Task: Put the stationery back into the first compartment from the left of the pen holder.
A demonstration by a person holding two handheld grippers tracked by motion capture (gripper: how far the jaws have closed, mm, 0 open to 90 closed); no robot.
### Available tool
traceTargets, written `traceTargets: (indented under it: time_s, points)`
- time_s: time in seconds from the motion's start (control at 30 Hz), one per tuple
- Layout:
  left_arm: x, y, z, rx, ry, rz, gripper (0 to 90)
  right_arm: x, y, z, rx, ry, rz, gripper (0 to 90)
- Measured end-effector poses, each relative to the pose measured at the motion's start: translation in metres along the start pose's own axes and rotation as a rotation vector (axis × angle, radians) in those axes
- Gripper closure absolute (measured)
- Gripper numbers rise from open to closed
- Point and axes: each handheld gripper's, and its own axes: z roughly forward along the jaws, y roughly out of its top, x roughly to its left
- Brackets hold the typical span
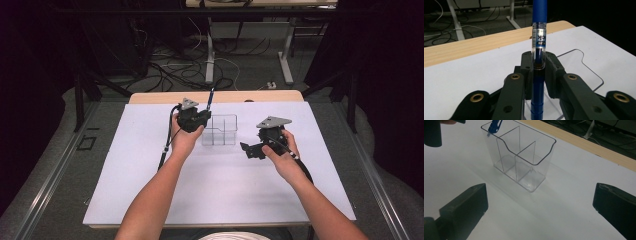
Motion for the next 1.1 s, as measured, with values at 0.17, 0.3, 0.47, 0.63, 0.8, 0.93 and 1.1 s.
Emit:
traceTargets:
  time_s: [0.17, 0.3, 0.47, 0.63, 0.8, 0.93, 1.1]
  points:
    - [0.002, 0.001, -0.011, -0.016, -0.015, -0.009, 72.6, -0.001, 0.0, 0.0, 0.003, 0.001, 0.001, 0.0]
    - [0.005, 0.003, -0.026, -0.03, -0.024, -0.018, 63.9, -0.001, -0.001, -0.001, 0.003, -0.003, 0.0, 0.0]
    - [0.009, 0.003, -0.043, -0.042, -0.043, -0.035, 51.9, -0.002, 0.0, -0.002, 0.0, -0.006, 0.0, 0.0]
    - [0.013, 0.001, -0.06, -0.063, -0.048, -0.044, 39.8, -0.003, 0.0, -0.003, 0.003, -0.011, 0.003, 0.0]
    - [0.015, -0.002, -0.081, -0.074, -0.035, -0.034, 30.7, -0.006, -0.002, -0.005, 0.003, -0.015, 0.017, 0.0]
    - [0.02, -0.004, -0.099, -0.062, -0.044, -0.067, 27.5, -0.01, -0.005, -0.007, -0.011, -0.016, 0.053, 0.0]
    - [0.025, -0.011, -0.116, -0.036, -0.056, -0.083, 23.3, -0.015, -0.01, -0.012, -0.018, -0.031, 0.077, 0.0]
